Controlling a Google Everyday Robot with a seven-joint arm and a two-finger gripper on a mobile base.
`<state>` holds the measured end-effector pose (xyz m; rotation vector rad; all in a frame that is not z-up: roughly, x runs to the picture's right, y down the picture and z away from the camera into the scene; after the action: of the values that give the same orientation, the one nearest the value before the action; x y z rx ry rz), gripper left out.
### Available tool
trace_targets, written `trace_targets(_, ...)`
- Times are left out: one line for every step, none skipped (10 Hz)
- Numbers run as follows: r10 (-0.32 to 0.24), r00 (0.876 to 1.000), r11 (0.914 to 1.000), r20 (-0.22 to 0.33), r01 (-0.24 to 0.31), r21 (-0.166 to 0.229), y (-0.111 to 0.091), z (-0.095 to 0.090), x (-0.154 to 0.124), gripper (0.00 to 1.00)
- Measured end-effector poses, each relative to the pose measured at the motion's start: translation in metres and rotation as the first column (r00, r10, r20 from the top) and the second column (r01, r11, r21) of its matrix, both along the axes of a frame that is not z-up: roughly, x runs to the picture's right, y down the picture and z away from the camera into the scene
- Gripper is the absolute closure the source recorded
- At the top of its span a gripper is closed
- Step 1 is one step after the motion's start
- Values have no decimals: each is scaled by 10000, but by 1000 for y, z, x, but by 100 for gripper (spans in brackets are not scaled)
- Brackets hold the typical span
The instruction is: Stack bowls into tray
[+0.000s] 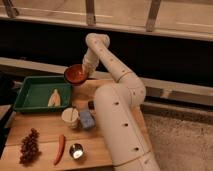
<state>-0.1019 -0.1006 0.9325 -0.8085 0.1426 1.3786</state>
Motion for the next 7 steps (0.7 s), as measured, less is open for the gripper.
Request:
trace_targets(9, 10000, 10000, -19, -9, -14, 1, 1, 2, 100)
trace_targets(14, 10000, 10000, -20, -14, -7, 1, 1, 2, 100)
trace_targets(-5, 10000, 10000, -21, 5, 10, 1, 1, 1, 100)
trace_targets(-128, 9999, 9998, -31, 129, 167, 1, -3, 2, 100)
trace_targets(-318, 9995, 9987, 19, 317, 393, 4, -17, 5, 100)
trace_targets(-372, 9993, 9978, 49, 369, 545, 9, -33, 8, 100)
trace_targets(-392, 9991, 9967, 135, 382, 717, 12, -54, 12, 100)
